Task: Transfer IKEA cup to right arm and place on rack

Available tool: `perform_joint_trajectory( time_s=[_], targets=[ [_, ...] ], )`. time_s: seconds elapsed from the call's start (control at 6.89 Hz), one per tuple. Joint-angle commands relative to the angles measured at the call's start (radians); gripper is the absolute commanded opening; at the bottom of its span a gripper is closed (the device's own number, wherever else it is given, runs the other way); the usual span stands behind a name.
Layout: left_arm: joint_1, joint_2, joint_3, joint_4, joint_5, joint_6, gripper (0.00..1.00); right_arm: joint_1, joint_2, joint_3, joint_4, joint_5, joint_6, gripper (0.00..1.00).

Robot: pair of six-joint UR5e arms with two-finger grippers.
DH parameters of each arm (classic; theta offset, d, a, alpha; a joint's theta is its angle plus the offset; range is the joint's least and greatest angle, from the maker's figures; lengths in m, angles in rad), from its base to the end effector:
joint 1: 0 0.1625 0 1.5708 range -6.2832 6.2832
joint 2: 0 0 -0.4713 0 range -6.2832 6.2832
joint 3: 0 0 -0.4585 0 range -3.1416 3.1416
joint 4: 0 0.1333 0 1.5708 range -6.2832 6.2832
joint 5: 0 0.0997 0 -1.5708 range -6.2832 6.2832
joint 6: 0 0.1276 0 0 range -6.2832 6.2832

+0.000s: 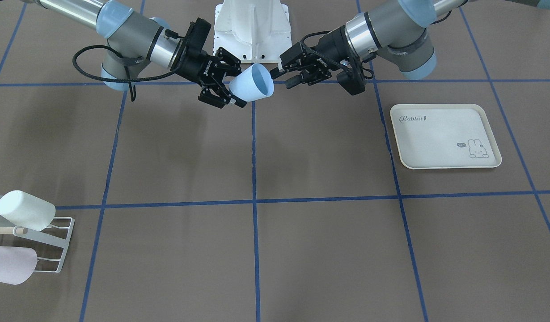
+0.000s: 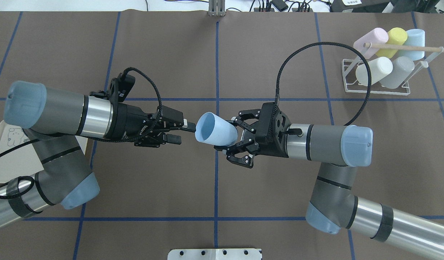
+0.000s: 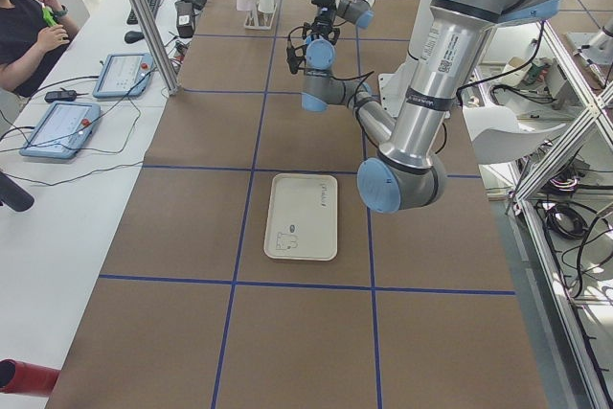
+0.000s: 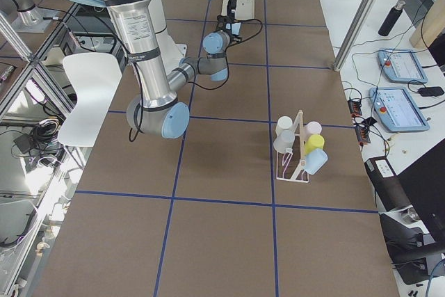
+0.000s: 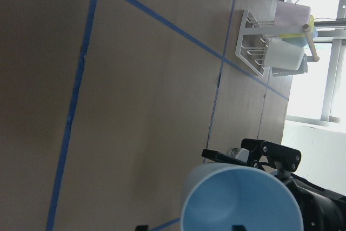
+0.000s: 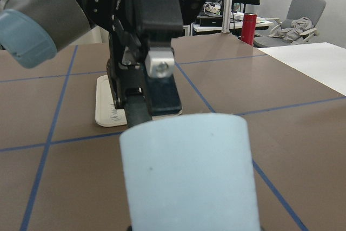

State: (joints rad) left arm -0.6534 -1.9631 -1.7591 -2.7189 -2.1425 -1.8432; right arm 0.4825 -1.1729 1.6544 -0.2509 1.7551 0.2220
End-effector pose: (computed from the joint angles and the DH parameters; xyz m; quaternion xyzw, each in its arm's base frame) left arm 0.4801 -0.4485 0.2312 -0.0415 0.7513 -0.0862 0.6530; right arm -0.5587 -0.4167 0.2589 0.5840 -0.5208 -0.3250 0.5310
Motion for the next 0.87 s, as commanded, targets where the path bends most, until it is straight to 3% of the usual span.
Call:
perform_joint_trajectory(
  time_s=[0.0,0.29,0.58,0.73],
  targets=[
    [-0.119,0.086,-0.003,0.04,-0.098,0.106,1.0,0.076,-0.02,0.005,-0.142,-0.006,-0.125,0.27],
    [-0.21,0.224,-0.003,0.169,-0.099,0.442,1.0,0.149,-0.057,0.062,-0.383,-0.008,-0.288,0.23],
    [-0.347,0.384,-0.003,0.286,-0.088,0.899,1.0,0.284,-0.15,0.27,-0.801,-0.012,-0.608,0.23],
    [-0.433,0.468,0.001,0.286,-0.088,1.077,1.0,0.356,-0.189,0.339,-0.935,-0.012,-0.78,0.23]
  ],
)
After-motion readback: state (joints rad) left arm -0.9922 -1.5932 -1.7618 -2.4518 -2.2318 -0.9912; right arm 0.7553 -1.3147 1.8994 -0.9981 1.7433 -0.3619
